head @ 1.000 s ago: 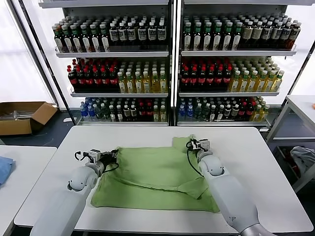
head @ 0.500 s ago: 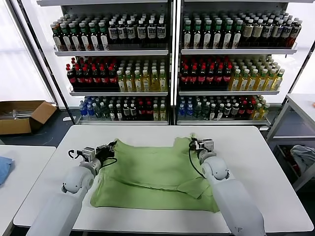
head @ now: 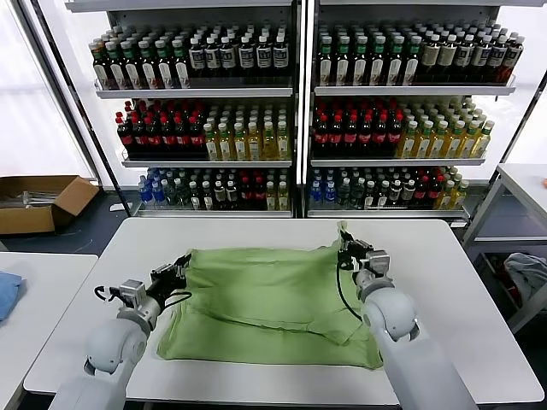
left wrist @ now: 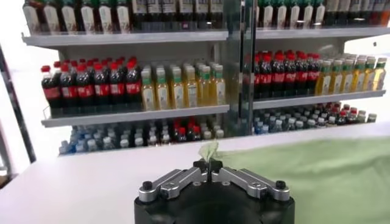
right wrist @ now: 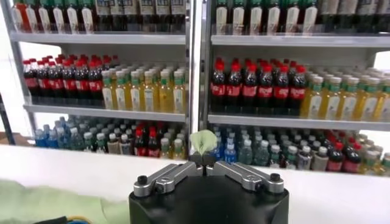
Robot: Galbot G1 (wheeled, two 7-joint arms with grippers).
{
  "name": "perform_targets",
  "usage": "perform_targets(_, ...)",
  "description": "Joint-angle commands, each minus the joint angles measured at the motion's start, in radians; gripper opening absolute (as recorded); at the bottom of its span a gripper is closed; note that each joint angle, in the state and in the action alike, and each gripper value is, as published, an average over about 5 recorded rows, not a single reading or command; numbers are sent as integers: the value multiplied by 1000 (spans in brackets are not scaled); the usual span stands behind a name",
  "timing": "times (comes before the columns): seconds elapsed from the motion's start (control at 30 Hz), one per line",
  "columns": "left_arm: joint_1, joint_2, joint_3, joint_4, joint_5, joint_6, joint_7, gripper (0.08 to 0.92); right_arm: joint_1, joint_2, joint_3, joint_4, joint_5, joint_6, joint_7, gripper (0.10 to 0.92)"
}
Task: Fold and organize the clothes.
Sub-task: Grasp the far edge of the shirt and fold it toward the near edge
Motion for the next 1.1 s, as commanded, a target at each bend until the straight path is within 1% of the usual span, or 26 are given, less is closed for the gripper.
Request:
perform_targets(0.03,221,-39,-94,-91,61,-26,21,87,-250,-5,43,145,-61,6,29,106)
perform_targets(0.5,260,-47,-87,-71,108,-44,59,87,-468,19,79,229,-121,24,51,106)
perform_targets(0.87,260,-51,-75,-70,164,-43,79,87,-489,45,32,176,-190,43,70,106)
perform_targets(0.97,259,-59,-79,-88,166,-43,70,118,-482,53,24,153,-210,46,89,106)
perform_targets(1.03,259,-69,-82,-102,166,-43,62,167,-477,55,22,139,-218,47,99,117)
perform_targets(1.1,259,-75,-83,-112,167,-43,56,228,-477,54,19,132,-222,48,102,155)
